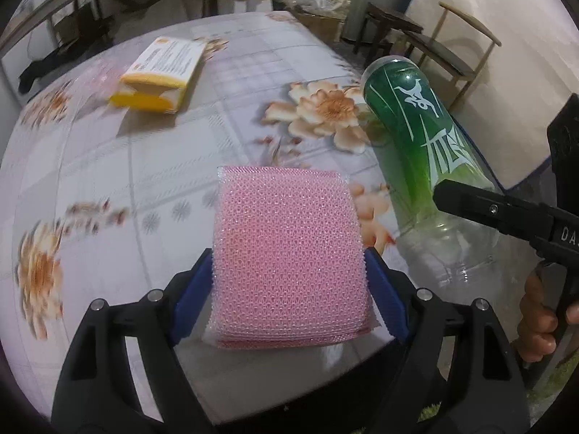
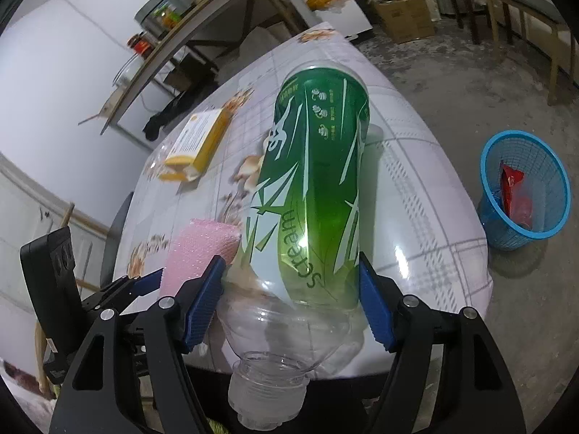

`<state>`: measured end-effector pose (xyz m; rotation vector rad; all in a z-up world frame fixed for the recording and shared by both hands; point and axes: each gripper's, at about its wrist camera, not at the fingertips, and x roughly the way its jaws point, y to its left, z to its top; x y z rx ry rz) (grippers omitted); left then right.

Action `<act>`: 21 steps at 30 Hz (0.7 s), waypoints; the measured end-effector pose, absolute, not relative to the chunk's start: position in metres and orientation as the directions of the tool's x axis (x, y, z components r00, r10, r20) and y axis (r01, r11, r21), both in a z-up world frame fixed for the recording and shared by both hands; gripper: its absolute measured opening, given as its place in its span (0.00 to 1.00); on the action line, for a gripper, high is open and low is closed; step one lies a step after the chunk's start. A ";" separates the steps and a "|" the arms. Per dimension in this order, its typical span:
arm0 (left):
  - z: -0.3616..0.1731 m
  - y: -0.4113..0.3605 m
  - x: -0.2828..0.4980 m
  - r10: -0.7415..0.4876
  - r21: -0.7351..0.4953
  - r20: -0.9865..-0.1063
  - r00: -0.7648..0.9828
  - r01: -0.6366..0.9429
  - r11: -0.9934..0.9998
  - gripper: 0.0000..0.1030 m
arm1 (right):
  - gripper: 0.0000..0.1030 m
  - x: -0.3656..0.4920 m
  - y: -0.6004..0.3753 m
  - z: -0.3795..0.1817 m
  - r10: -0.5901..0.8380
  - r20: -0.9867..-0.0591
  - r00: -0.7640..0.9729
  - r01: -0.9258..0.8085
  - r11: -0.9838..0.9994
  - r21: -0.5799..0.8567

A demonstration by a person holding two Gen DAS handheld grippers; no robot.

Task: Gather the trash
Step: 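Grasp the pink mesh sponge with the left gripper while the right holds the green bottle, then lift the pink sponge with the left gripper while the right lifts the green bottle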

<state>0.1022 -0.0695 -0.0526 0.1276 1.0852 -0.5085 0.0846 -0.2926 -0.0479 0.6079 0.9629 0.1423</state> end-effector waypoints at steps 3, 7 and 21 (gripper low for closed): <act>-0.050 -0.063 0.099 -0.331 -0.151 -0.862 0.384 0.428 0.891 0.79 | 0.67 0.082 -0.291 -0.048 0.374 -0.727 0.576 0.140 0.831 0.538; -0.050 -0.066 0.099 -0.303 -0.121 -0.863 0.403 0.418 0.900 0.81 | 0.68 0.084 -0.292 -0.047 0.377 -0.730 0.570 0.144 0.829 0.541; -0.064 -0.083 0.107 -0.238 -0.032 -0.872 0.428 0.436 0.900 0.81 | 0.73 0.090 -0.290 -0.055 0.376 -0.737 0.562 0.175 0.817 0.550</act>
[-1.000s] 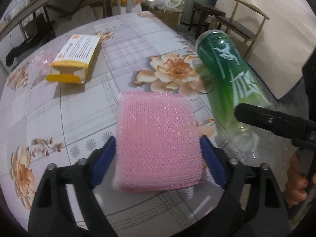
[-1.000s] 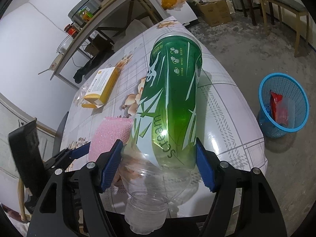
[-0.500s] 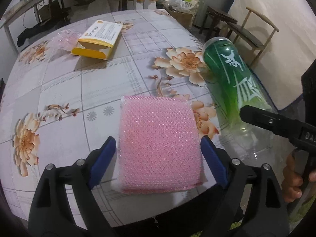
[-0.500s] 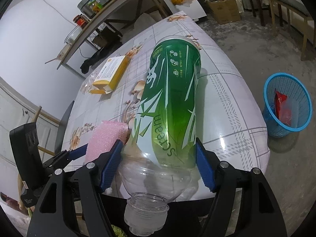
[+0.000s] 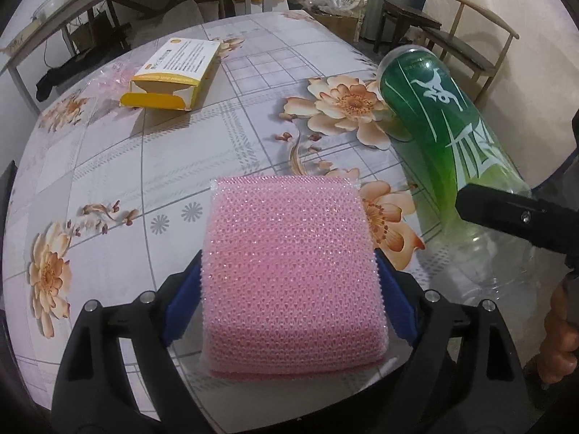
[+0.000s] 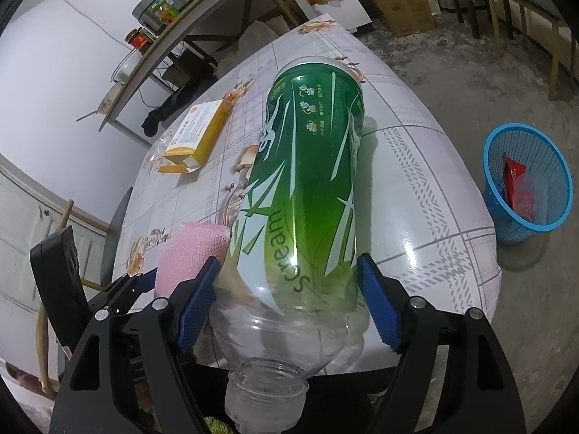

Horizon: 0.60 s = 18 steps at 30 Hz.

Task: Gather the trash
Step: 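Lift the pink sponge with the left gripper while the right lifts the green bottle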

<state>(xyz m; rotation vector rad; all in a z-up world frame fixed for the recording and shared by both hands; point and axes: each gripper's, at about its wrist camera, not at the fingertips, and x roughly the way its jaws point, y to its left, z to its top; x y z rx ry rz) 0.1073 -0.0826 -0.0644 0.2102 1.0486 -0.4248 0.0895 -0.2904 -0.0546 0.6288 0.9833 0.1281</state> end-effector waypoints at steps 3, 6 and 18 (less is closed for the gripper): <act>-0.065 -0.085 0.106 -0.232 -0.014 -0.869 0.438 0.445 0.895 0.78 | 0.72 0.090 -0.289 -0.056 0.381 -0.735 0.561 0.172 0.814 0.554; -0.065 -0.087 0.105 -0.231 -0.007 -0.864 0.447 0.448 0.894 0.76 | 0.72 0.091 -0.288 -0.056 0.376 -0.733 0.567 0.170 0.817 0.551; -0.064 -0.090 0.103 -0.227 0.007 -0.857 0.463 0.451 0.892 0.75 | 0.68 0.089 -0.290 -0.056 0.381 -0.720 0.580 0.171 0.808 0.565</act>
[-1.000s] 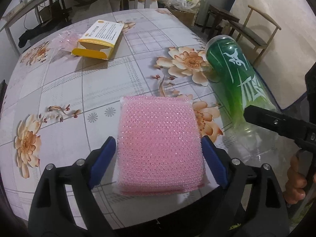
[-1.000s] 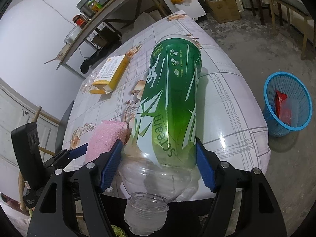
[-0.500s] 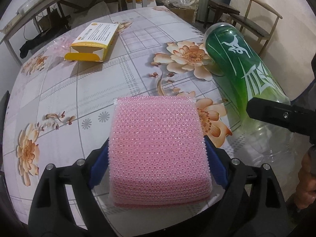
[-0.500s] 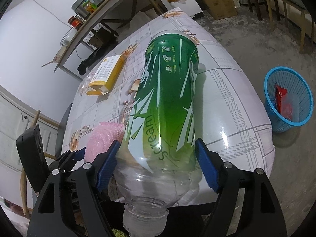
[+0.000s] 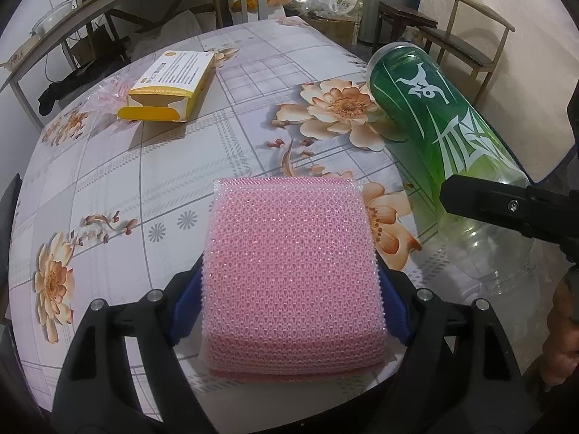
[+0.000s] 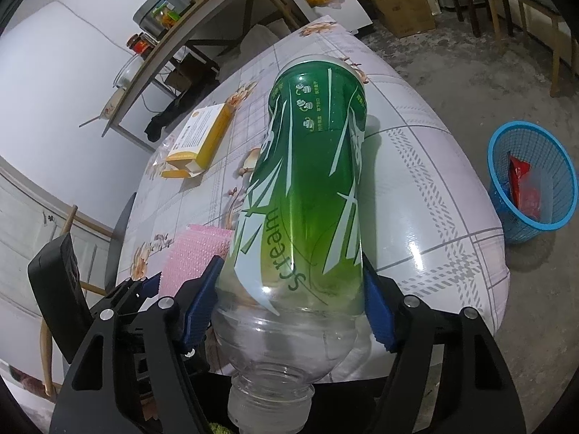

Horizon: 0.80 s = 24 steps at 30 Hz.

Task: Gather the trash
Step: 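Lift the pink sponge with the left gripper while the right lifts the green bottle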

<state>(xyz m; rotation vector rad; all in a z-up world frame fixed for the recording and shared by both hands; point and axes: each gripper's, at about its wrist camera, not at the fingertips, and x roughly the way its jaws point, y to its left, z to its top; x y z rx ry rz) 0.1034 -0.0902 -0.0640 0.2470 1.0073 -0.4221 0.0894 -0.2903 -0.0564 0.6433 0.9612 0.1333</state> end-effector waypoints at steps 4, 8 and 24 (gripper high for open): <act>-0.063 -0.093 0.101 -0.229 0.014 -0.854 0.467 0.460 0.888 0.75 | 0.68 0.088 -0.293 -0.056 0.379 -0.718 0.584 0.173 0.806 0.566; -0.062 -0.094 0.099 -0.230 0.018 -0.850 0.475 0.462 0.887 0.75 | 0.68 0.088 -0.293 -0.054 0.374 -0.718 0.587 0.176 0.807 0.564; -0.055 -0.094 0.097 -0.226 0.034 -0.837 0.499 0.460 0.887 0.75 | 0.67 0.084 -0.300 -0.054 0.380 -0.707 0.596 0.183 0.794 0.580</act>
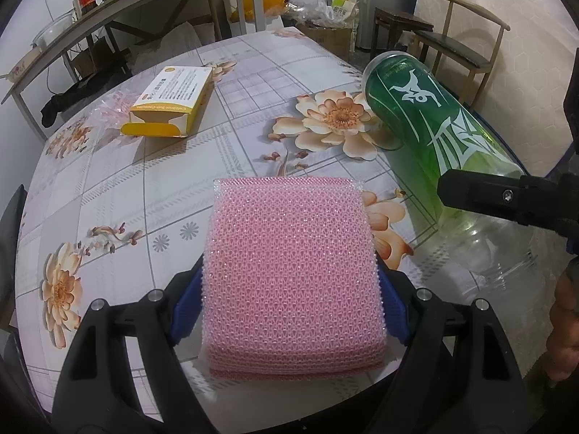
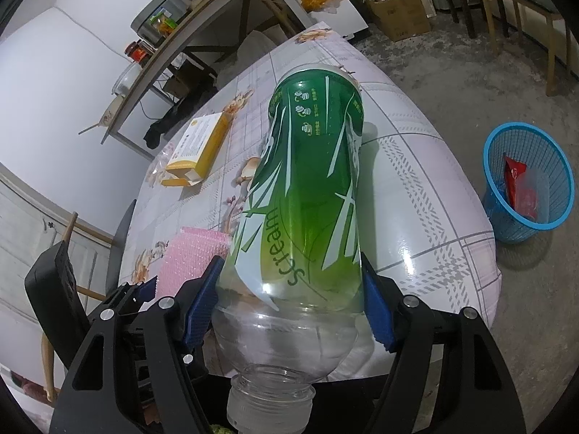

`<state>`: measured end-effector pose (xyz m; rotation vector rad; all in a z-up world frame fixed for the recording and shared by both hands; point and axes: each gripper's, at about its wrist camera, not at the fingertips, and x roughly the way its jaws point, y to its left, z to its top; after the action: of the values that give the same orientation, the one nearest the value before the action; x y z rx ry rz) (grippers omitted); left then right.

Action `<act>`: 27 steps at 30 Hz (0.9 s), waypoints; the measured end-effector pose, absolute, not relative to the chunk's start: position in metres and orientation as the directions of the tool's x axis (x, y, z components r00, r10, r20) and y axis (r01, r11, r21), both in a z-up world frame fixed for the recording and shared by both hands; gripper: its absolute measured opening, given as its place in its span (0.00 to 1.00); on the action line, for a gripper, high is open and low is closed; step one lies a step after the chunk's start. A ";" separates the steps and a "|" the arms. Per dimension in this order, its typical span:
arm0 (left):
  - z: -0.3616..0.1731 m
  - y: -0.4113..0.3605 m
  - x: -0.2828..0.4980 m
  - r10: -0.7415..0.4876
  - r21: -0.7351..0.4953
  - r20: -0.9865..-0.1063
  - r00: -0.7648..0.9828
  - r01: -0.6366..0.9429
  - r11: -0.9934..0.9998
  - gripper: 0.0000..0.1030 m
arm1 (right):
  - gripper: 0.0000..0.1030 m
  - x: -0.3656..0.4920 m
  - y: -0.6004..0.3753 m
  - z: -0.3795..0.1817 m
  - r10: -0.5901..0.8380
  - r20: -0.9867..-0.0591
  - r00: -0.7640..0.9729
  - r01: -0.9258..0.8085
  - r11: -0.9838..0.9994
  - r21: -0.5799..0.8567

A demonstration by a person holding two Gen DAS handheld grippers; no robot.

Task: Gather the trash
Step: 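Lift the pink sponge with the left gripper while the right lifts the green bottle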

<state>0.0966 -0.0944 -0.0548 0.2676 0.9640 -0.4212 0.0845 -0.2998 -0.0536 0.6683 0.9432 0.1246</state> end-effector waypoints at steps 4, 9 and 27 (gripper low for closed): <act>-0.052 -0.095 0.094 -0.221 0.044 -0.832 0.508 0.458 0.888 0.75 | 0.67 0.083 -0.303 -0.053 0.384 -0.703 0.599 0.183 0.789 0.586; -0.052 -0.094 0.094 -0.220 0.046 -0.830 0.513 0.455 0.889 0.75 | 0.67 0.081 -0.304 -0.053 0.397 -0.689 0.607 0.183 0.774 0.607; -0.020 -0.110 0.099 -0.331 -0.064 -0.808 0.487 0.487 0.871 0.75 | 0.67 0.056 -0.345 -0.061 0.591 -0.405 0.698 0.101 0.478 0.873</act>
<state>0.0990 -0.1102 -0.0200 0.1827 0.9384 -0.5007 0.0559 -0.3447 -0.0615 1.0500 0.7681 0.3381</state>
